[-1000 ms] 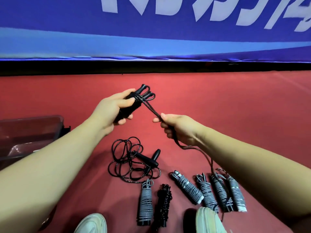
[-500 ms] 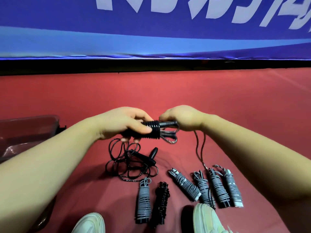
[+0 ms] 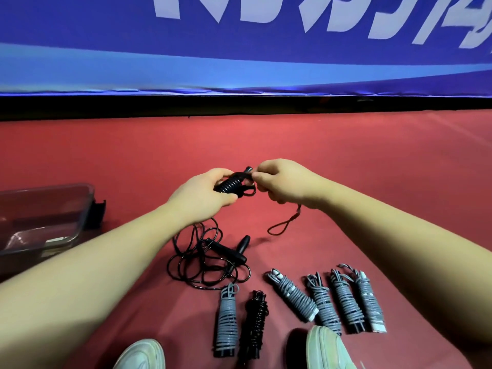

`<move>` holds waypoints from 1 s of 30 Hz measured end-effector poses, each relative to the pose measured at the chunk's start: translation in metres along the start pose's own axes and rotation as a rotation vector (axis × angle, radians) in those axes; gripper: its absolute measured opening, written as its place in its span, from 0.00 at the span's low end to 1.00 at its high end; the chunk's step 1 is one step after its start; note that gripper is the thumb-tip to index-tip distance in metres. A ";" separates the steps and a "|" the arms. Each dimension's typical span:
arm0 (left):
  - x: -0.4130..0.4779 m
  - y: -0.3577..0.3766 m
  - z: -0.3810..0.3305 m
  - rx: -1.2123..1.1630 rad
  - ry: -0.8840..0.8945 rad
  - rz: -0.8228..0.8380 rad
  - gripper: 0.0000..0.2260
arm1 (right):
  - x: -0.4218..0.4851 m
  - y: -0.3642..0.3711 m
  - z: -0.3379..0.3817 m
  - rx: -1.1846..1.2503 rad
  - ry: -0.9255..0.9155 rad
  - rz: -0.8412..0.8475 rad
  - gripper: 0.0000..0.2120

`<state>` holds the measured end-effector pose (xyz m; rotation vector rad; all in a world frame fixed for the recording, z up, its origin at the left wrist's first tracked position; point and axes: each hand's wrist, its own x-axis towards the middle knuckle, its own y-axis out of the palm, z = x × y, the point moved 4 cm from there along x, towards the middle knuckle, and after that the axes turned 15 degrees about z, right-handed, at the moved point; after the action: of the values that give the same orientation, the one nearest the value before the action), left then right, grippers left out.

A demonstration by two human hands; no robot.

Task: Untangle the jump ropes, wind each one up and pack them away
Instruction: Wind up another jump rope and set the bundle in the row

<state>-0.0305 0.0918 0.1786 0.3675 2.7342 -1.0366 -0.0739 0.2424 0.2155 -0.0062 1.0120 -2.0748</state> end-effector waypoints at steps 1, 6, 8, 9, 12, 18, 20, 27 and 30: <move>0.000 -0.002 0.002 -0.037 0.018 -0.021 0.23 | -0.001 0.001 -0.005 0.120 -0.005 0.014 0.10; -0.001 0.001 -0.003 -0.181 0.124 -0.007 0.23 | -0.004 0.000 -0.014 -0.069 -0.080 -0.171 0.06; -0.003 0.000 -0.003 -0.282 0.182 0.012 0.23 | -0.007 0.000 -0.011 -0.137 -0.121 -0.263 0.06; -0.005 -0.003 -0.003 -0.330 0.213 0.010 0.22 | -0.009 0.002 -0.011 -0.053 -0.142 -0.262 0.07; -0.007 -0.009 -0.004 -0.465 0.297 -0.046 0.21 | -0.009 0.020 -0.013 0.383 -0.212 -0.105 0.12; -0.007 -0.007 -0.005 -0.530 0.301 -0.081 0.19 | -0.003 0.026 -0.021 0.070 -0.205 -0.197 0.09; -0.007 -0.011 -0.004 -0.519 0.284 -0.065 0.18 | -0.006 0.017 -0.018 -0.151 -0.193 -0.283 0.07; -0.007 -0.013 0.002 0.206 0.039 -0.142 0.20 | -0.019 0.002 -0.004 -0.035 0.046 -0.269 0.16; -0.003 -0.011 0.003 0.210 0.053 -0.131 0.20 | -0.024 -0.007 0.020 -0.517 0.004 -0.424 0.12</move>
<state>-0.0308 0.0812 0.1844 0.2530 2.7336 -1.3723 -0.0558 0.2479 0.2409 -0.5193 1.6341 -2.1096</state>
